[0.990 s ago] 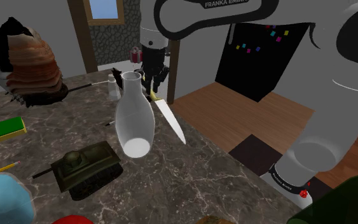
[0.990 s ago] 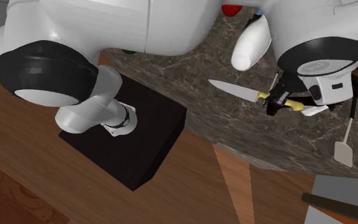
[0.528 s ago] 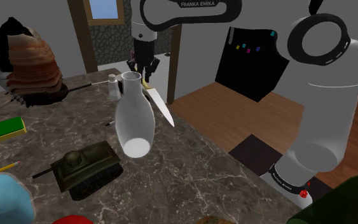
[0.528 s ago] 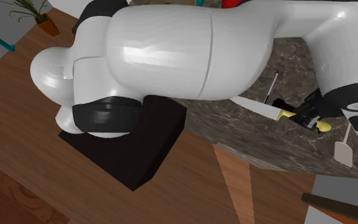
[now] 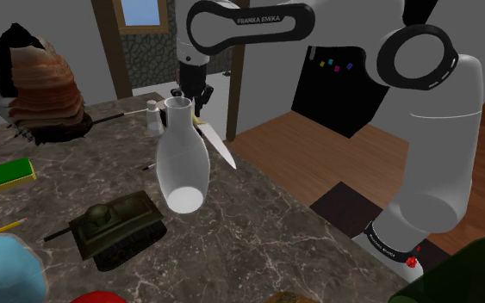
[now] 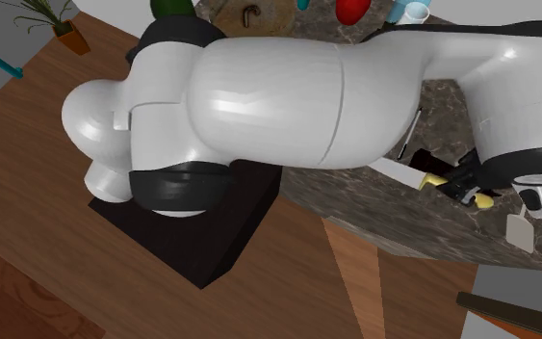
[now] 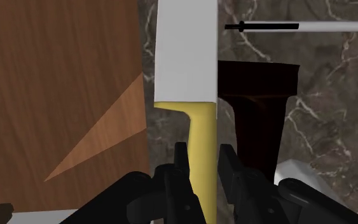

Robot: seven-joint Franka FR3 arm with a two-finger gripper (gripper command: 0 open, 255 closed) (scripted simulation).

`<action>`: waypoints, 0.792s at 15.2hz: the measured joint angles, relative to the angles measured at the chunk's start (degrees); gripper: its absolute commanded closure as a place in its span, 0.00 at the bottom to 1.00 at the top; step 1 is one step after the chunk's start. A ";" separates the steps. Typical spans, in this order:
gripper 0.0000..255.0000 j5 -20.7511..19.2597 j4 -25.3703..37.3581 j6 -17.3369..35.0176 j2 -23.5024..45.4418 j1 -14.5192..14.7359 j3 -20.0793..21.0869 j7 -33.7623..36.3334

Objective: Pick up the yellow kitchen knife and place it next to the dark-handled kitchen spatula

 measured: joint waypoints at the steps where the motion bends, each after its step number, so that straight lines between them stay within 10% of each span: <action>1: 1.00 -0.05 -0.58 0.66 0.09 -0.05 -0.03 0.04; 12: 1.00 -0.48 -4.96 5.57 0.43 -0.54 -0.34 0.32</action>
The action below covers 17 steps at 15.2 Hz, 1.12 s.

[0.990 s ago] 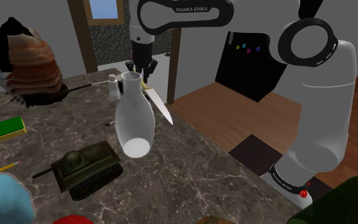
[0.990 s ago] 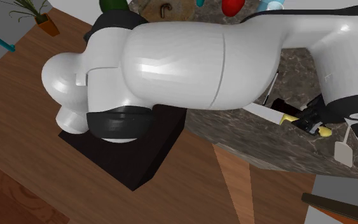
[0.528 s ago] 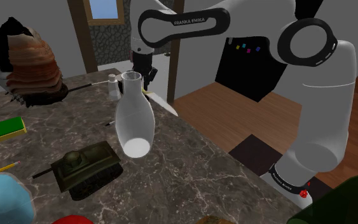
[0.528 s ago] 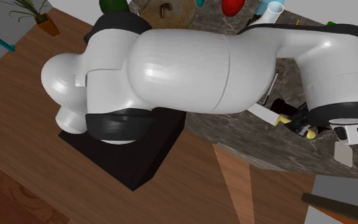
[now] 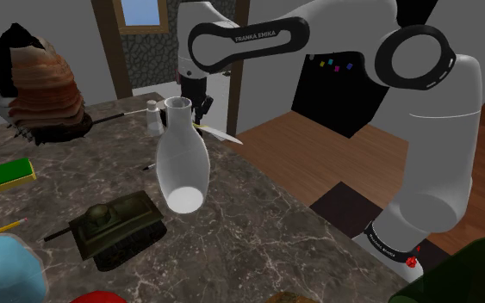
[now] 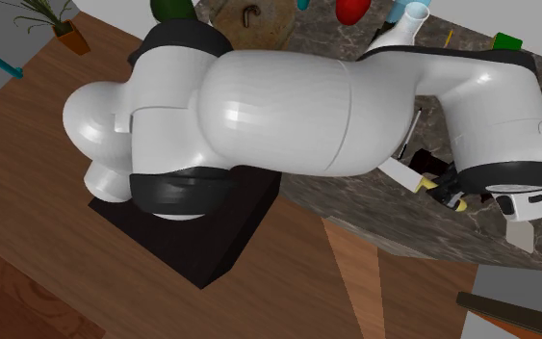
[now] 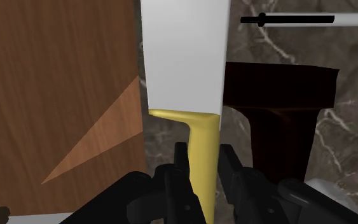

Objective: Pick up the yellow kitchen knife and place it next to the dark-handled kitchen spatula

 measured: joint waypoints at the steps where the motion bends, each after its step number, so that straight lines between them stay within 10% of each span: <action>1: 1.00 -0.02 0.01 0.01 0.05 0.02 -0.01 0.01; 2: 0.00 0.00 -0.06 0.06 0.03 -0.01 0.00 -0.01; 17: 0.00 0.66 5.80 -6.67 -0.78 0.41 0.41 -0.58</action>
